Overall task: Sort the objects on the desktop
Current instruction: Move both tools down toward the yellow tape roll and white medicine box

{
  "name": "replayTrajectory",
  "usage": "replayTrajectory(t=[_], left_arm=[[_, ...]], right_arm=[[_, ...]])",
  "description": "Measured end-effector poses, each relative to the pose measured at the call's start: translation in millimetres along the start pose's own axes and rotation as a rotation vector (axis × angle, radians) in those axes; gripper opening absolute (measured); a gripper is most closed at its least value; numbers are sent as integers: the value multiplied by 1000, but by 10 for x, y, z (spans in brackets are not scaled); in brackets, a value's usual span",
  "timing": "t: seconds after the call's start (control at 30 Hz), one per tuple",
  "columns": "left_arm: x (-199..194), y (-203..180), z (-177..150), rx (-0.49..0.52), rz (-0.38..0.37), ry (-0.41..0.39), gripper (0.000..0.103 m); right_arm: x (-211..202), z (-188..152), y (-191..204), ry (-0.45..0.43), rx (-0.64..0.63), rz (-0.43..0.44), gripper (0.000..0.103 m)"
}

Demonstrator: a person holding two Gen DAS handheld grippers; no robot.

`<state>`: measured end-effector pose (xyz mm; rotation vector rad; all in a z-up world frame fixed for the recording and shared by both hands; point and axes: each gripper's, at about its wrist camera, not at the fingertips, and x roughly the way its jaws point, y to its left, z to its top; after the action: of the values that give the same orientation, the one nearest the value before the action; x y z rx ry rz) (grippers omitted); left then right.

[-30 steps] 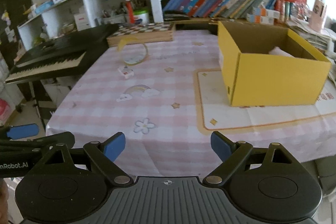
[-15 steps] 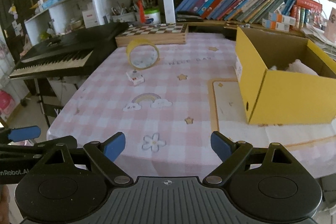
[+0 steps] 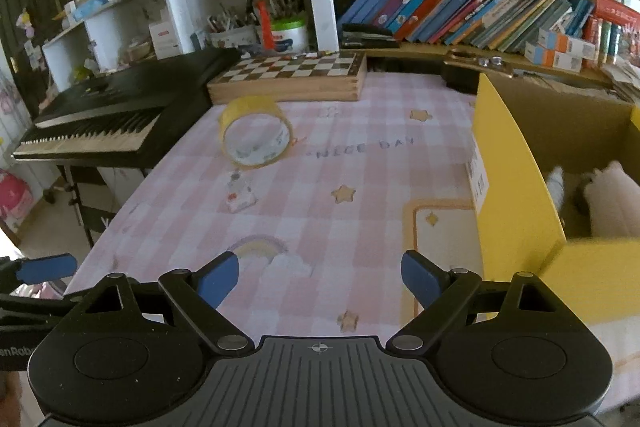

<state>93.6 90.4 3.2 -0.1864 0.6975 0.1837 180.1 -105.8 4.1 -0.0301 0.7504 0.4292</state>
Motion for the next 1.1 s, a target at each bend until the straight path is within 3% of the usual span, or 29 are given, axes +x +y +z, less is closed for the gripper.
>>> replayTrajectory(t=[0.33, 0.53, 1.1], left_arm=[[568, -56, 265, 38, 4, 20, 92], [952, -52, 420, 116, -22, 47, 86], [1758, -77, 673, 182, -51, 113, 79]], right_arm=[[404, 418, -159, -14, 9, 25, 90], [619, 602, -175, -10, 12, 53, 90], [1033, 888, -171, 22, -11, 96, 90]])
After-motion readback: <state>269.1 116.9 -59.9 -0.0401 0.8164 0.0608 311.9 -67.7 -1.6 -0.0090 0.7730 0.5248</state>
